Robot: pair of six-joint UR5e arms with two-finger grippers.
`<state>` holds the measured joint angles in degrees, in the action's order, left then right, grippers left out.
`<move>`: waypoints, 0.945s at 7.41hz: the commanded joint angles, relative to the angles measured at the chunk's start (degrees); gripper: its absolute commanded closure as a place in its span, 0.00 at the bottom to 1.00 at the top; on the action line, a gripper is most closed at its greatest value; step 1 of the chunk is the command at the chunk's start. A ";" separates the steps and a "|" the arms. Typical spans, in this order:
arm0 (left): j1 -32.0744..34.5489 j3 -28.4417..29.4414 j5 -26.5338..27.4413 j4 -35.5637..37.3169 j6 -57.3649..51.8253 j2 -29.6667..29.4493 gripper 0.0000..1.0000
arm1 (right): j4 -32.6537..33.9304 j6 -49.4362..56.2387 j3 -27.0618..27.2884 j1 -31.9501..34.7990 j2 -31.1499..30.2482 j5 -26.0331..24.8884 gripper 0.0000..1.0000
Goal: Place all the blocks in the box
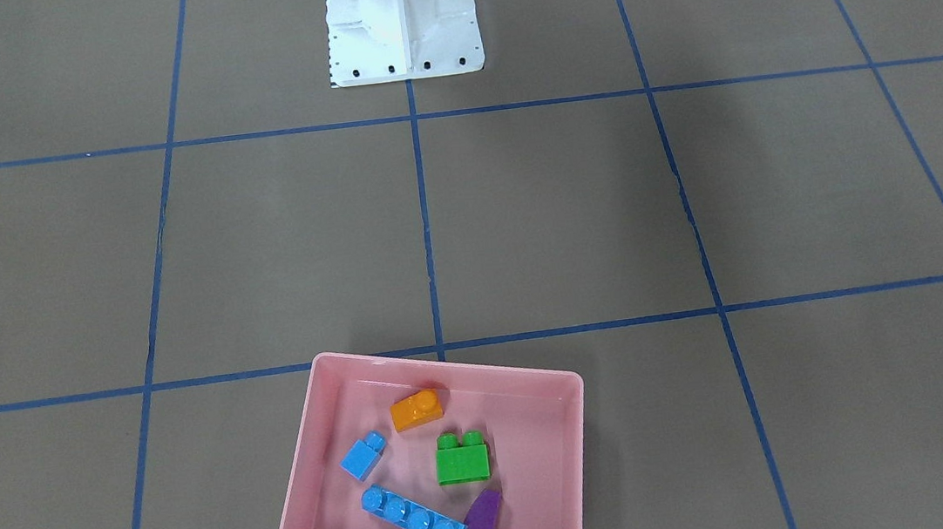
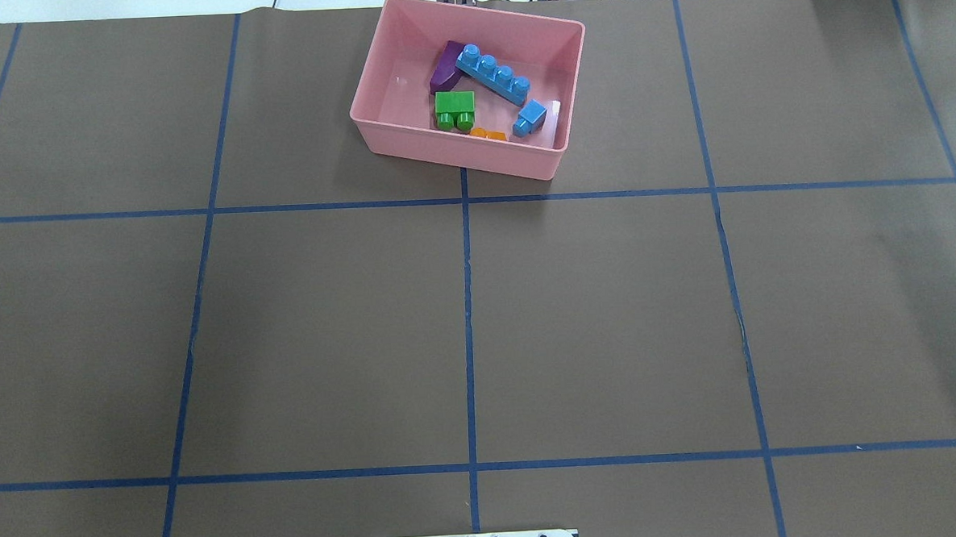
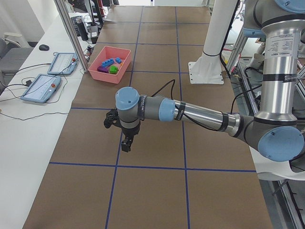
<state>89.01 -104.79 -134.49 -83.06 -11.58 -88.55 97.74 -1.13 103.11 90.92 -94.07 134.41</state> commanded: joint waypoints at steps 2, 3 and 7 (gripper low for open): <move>-0.06 -0.76 -1.30 -0.26 -0.02 0.31 0.00 | -0.27 -0.02 0.60 -0.05 0.03 0.24 0.00; -0.06 -0.59 -1.30 -0.52 -0.02 0.22 0.00 | -0.01 -0.02 1.29 -0.05 -0.23 0.33 0.00; -0.06 -1.99 -1.56 -0.61 0.07 -0.31 0.00 | -0.10 0.07 1.48 -0.05 0.11 5.08 0.00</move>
<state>88.94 -106.09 -135.88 -83.65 -11.51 -88.62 97.81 -1.12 104.59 90.88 -94.47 138.75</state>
